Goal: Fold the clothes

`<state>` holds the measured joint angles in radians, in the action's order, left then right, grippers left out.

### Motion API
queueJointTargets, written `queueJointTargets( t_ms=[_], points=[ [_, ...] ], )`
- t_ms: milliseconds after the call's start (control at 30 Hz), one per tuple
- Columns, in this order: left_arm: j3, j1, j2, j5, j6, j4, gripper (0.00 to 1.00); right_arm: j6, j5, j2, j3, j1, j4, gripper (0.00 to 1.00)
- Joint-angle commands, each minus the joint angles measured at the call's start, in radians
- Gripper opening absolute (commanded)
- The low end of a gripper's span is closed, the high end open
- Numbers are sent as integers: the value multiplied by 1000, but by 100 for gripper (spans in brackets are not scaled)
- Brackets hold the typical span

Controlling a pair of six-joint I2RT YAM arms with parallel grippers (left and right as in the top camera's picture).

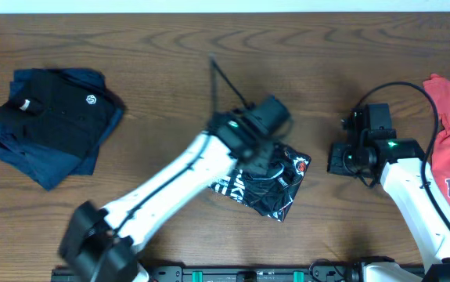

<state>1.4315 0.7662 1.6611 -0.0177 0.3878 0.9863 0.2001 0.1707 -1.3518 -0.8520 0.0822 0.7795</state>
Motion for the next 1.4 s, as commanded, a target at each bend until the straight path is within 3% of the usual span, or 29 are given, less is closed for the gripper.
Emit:
queueJointTargets(
  t_ms=[0,267,433,600,867,1000,1200,1233,1300,1367],
  points=[
    [26,-106,-56,82,3,32,35,-190,333,18,-14,18,-29,4],
    [-33,-331,-29,-53,63,19,35,-201,444,18,-14,134,-105,8],
    [-73,-378,13,-139,59,-37,35,-178,352,-16,-14,215,-162,31],
    [-88,-377,71,-140,58,-72,35,-179,344,-92,-14,259,-184,35],
    [-88,-377,169,-163,55,-89,36,-178,201,-186,-14,280,-248,29],
    [-88,-377,211,-182,55,-103,36,-164,97,-188,-14,280,-268,9],
    [-88,-375,228,-186,54,-108,36,-150,64,-188,-14,287,-267,17],
    [-88,-374,228,-186,54,-110,36,-149,65,-188,-14,289,-268,15],
    [-88,-374,228,-186,54,-110,36,-149,64,-188,-14,290,-268,2],
    [-88,-373,228,-186,55,-109,36,-130,42,-188,-14,290,-262,1]
  ],
)
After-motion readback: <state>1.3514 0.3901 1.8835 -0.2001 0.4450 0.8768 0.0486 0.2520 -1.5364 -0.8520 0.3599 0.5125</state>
